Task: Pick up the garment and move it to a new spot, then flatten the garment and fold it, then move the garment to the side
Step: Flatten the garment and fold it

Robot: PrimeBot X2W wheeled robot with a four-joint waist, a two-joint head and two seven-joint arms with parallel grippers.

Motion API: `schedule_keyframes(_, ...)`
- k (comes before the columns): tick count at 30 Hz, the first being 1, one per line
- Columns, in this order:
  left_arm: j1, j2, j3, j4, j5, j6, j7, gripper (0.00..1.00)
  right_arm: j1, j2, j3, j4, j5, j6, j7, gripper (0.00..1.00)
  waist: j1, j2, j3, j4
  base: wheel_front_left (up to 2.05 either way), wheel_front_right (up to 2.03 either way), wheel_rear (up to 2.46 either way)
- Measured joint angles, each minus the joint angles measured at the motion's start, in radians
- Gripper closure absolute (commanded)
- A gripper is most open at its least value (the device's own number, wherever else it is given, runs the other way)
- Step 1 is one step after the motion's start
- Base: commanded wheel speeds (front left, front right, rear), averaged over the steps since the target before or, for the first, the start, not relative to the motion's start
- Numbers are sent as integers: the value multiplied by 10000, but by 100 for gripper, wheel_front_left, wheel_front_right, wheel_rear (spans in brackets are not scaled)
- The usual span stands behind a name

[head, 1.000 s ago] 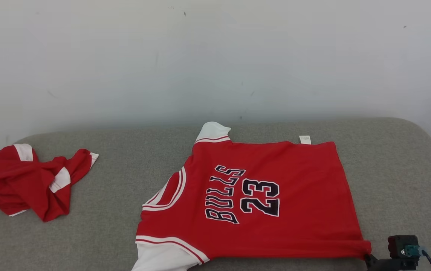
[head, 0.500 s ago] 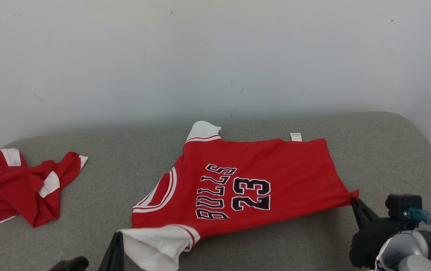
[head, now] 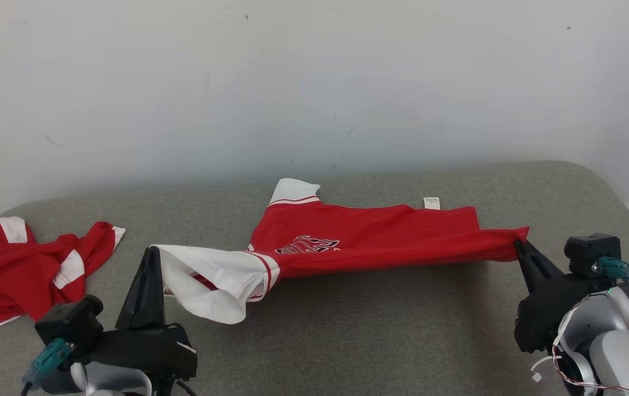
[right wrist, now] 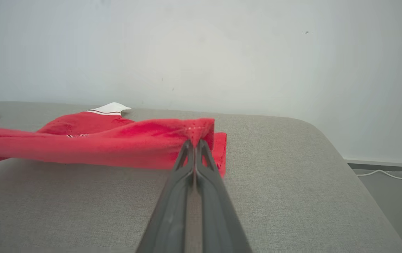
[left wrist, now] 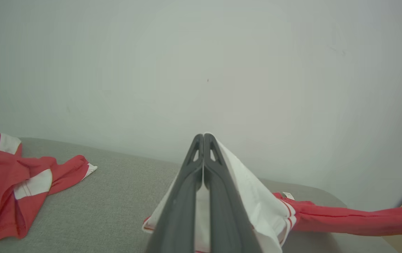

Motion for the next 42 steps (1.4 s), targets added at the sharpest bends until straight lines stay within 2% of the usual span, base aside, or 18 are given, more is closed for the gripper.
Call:
schedule_keyframes(4, 57, 88, -105, -167, 35, -2, 339, 100, 113, -19, 313, -245, 0, 221, 412, 100, 0, 0, 124, -23, 0, 0, 0)
schedule_keyframes(5, 200, 100, -240, -251, 33, -4, 550, 100, 240, -27, 556, -422, 35, 476, 723, 100, 1, -1, 226, -26, 0, 0, 0)
schedule_keyframes(10, 414, 245, -468, -245, -6, -105, 1346, 100, 310, -270, 1287, -533, 161, 1241, 1751, 100, 0, 0, 617, -25, 0, 0, 0)
schedule_keyframes(14, -158, 194, -738, 399, -161, -274, 2240, 100, -391, -370, 1816, -13, 533, 1684, 2692, 100, 0, 0, 1072, -22, 0, 0, 0)
schedule_keyframes(18, -2023, 35, -978, 1682, -267, -268, 3296, 100, -2313, -495, 1998, 1020, 694, 1728, 3526, 100, 1, 1, 1593, 0, 0, 0, 0)
schedule_keyframes(22, -5132, -311, -807, 2778, -40, 44, 3636, 100, -5238, -424, 1026, 1751, 752, 1666, 3340, 100, 3, 2, 2143, 61, 0, 0, 0)
schedule_keyframes(23, -6023, -445, -533, 2882, -92, 230, 3486, 100, -6208, -422, 786, 1824, 640, 1655, 3104, 100, 4, 3, 2286, 82, 0, 0, 0)
schedule_keyframes(26, -8617, -460, -228, 3085, 284, 324, 2732, 100, -8886, -399, 176, 1956, 142, 1302, 2023, 100, 3, 2, 2674, 143, 0, 0, 0)
schedule_keyframes(27, -9229, -466, -140, 2863, 378, 362, 2439, 100, -9504, -339, -104, 1877, 125, 1030, 1716, 100, 3, 1, 2790, 159, 0, 0, 0)
schedule_keyframes(29, -10253, -477, -40, 2437, 460, 362, 1776, 100, -10245, -359, -347, 1534, 121, 899, 1034, 100, 1, 0, 3023, 182, 0, 0, 0)
schedule_keyframes(31, -10758, -483, -59, 2167, 525, 360, 1277, 100, -10342, -445, -203, 1338, 88, 1043, 662, 100, -1, 0, 3263, 201, 0, 0, 0)
schedule_keyframes(34, -10581, -483, -349, 2209, 679, 351, 759, 100, -9533, -694, 366, 1384, -130, 1375, 472, 100, 0, 1, 3647, 223, 0, 0, 0)
schedule_keyframes(37, -9418, -456, -706, 2663, 738, 336, 571, 100, -7853, -719, 692, 1693, -130, 1465, 458, 100, 2, 2, 4052, 240, 0, 0, 0)
schedule_keyframes(39, -8471, -458, -926, 3189, 790, 157, 558, 100, -6704, -719, 1001, 1896, -109, 1563, 474, 100, 2, 2, 4330, 246, 0, 0, 0)
schedule_keyframes(42, -7245, -10, -1089, 3847, 1018, 23, 414, 100, -5522, -600, 1542, 2552, -105, 1649, 458, 100, 2, 3, 4729, 243, 0, 0, 0)
